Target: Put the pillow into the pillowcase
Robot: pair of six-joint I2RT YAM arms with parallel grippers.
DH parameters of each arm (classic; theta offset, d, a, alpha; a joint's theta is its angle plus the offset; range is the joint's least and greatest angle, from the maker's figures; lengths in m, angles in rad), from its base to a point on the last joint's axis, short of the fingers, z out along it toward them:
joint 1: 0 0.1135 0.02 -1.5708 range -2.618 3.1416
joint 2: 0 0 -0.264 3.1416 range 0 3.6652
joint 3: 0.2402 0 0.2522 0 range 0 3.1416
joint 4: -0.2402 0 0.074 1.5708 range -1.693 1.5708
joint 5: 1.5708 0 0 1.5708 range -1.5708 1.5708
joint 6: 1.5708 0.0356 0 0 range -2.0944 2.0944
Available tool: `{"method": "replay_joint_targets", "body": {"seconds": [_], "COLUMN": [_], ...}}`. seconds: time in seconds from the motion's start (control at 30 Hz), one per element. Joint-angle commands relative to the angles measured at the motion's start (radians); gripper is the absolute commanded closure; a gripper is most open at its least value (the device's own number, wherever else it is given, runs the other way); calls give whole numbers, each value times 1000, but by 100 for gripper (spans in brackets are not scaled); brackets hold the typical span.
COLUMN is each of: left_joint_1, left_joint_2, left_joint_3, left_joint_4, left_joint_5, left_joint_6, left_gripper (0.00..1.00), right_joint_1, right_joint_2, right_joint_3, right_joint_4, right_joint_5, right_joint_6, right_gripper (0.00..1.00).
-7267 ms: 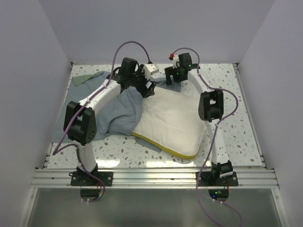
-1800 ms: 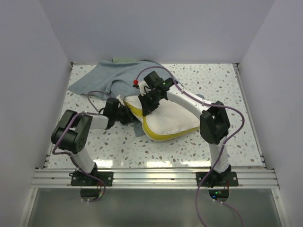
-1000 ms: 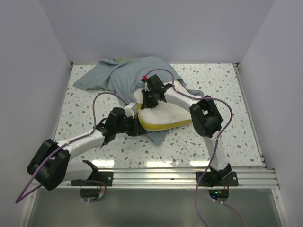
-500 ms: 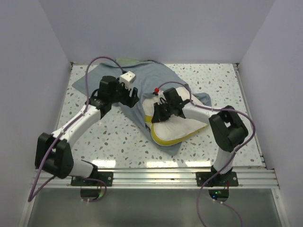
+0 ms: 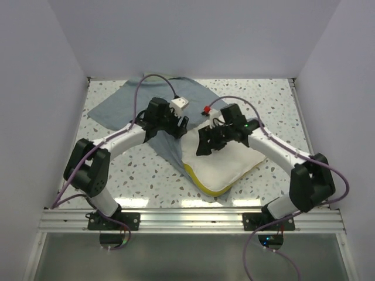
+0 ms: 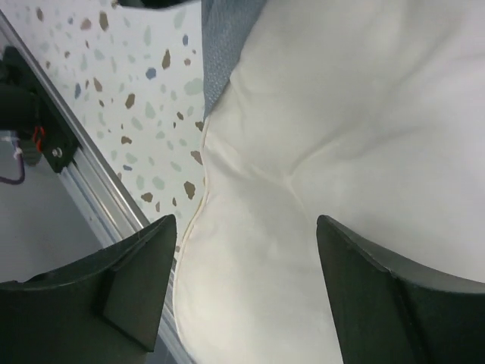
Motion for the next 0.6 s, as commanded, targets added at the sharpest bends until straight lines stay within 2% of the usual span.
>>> {"method": "replay_joint_targets", "body": {"seconds": [0.0,0.13,0.2,0.23,0.3,0.33,0.4,0.43,0.47,0.5,0.57], "left_joint_1": [0,-12,-25,-32,-41,-52,-69,-87,-98,-109,-167], "left_joint_2": [43,104,121,138,156,175,181,180,178,180,184], "left_joint_3": [63,122,137,151,172,197,205,202,203,203,215], "left_joint_4": [89,74,72,72,72,19,6,5,5,-3,-24], "left_joint_5": [-14,-22,-19,-13,-5,9,30,74,108,168,199], "left_joint_6": [-37,-47,-30,-25,-13,-8,7,10,9,-3,-2], "left_gripper": [25,28,29,33,46,66,83,96,100,100,100], "right_joint_1": [-87,-201,-250,-318,-383,-432,-460,-466,-468,-468,-468], "right_joint_2": [-137,-171,-159,-149,-116,-70,-19,25,41,53,82], "right_joint_3": [111,106,61,41,-3,-14,-49,-62,-72,-92,-103], "right_joint_4": [-183,-288,-323,-323,-317,-314,-256,-227,-158,-121,-37], "right_joint_5": [-12,69,167,179,183,178,131,115,92,69,14], "right_joint_6": [-55,-83,-103,-103,-97,-95,-89,-84,-54,-37,21], "right_gripper": [22,22,30,33,42,46,54,56,59,62,65]}}
